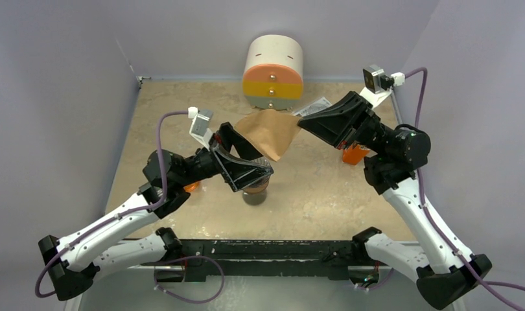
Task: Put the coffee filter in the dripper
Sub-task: Place the coffee filter in the coffee dripper.
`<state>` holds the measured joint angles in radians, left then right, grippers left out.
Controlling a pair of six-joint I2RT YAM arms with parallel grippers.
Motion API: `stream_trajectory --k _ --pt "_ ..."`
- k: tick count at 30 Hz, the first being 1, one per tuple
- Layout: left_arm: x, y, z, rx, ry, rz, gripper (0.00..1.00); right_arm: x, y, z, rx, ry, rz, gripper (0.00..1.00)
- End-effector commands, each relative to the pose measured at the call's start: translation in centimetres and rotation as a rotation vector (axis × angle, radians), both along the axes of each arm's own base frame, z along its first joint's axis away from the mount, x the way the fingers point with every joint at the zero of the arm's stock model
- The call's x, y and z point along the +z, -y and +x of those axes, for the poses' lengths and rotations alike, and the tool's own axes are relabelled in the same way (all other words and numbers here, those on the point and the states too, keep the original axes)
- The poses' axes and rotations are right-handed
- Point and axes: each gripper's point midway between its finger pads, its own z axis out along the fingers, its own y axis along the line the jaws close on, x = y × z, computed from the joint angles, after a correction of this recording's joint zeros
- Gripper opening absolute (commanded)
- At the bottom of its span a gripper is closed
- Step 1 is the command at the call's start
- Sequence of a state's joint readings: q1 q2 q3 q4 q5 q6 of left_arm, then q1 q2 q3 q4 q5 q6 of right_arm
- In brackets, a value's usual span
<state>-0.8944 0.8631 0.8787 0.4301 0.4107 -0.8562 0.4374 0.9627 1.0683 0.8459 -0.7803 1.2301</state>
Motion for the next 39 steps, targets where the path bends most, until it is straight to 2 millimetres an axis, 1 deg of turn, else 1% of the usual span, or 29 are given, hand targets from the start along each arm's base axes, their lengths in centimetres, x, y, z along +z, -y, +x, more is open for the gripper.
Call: stream_trajectory --k 1,5,9,10,14,17,20,22,25,26,30,33,34,36,37,38,39 --pt "2.5 -0.4 -1.2 -0.06 0.068 -0.13 0.86 2.9 0.5 -2.5 0.038 0.1 0.093 0.0" --pt "3.1 -0.2 -1.2 -0.074 0.087 -0.158 0.85 2.8 0.2 -2.6 0.041 0.098 0.109 0.0" --pt "3.8 -0.3 -1.3 -0.081 0.108 -0.191 0.81 2.5 0.2 -2.7 0.028 0.095 0.119 0.0" --pt "3.9 -0.3 -1.3 -0.08 0.113 -0.199 0.8 2.5 0.2 -2.7 0.025 0.095 0.119 0.0" --pt "4.8 -0.8 -1.7 -0.073 0.159 -0.229 0.67 2.1 0.4 -2.7 0.003 0.089 0.114 0.0" --pt "5.3 -1.0 -2.0 -0.074 0.189 -0.235 0.54 2.0 0.7 -2.8 -0.021 0.087 0.121 0.0" --pt "5.8 -1.0 -2.3 -0.083 0.216 -0.235 0.35 1.7 1.0 -2.5 -0.051 0.078 0.131 0.0" --pt "5.8 -0.9 -2.3 -0.086 0.221 -0.23 0.25 1.6 1.2 -2.4 -0.064 0.072 0.138 0.0" --pt "5.8 -0.9 -2.3 -0.081 0.227 -0.229 0.04 1.4 1.3 -2.4 -0.072 0.073 0.141 0.0" --pt "5.8 -0.9 -2.2 -0.075 0.227 -0.227 0.0 1.3 1.2 -2.5 -0.071 0.072 0.136 0.0" --pt "5.8 -1.0 -1.9 -0.048 0.237 -0.214 0.0 0.6 1.1 -2.5 -0.077 0.061 0.105 0.0" --pt "5.4 -0.9 -1.7 -0.026 0.247 -0.172 0.0 -0.2 1.1 -2.3 -0.101 0.046 0.064 0.01" --pt "5.2 -0.9 -1.6 -0.015 0.255 -0.156 0.0 -0.6 1.0 -2.1 -0.114 0.036 0.046 0.07" --pt "4.6 -1.0 -1.4 0.015 0.275 -0.111 0.0 -1.2 1.1 -1.9 -0.143 0.023 0.007 0.13" --pt "4.2 -1.1 -1.2 0.035 0.286 -0.085 0.0 -1.1 1.3 -2.0 -0.158 0.035 -0.001 0.16" --pt "3.7 -1.2 -1.0 0.057 0.296 -0.059 0.0 -1.3 1.3 -2.0 -0.174 0.034 -0.021 0.23" --pt "3.3 -1.3 -0.8 0.074 0.309 -0.034 0.0 -1.5 1.4 -1.8 -0.191 0.027 -0.04 0.32"
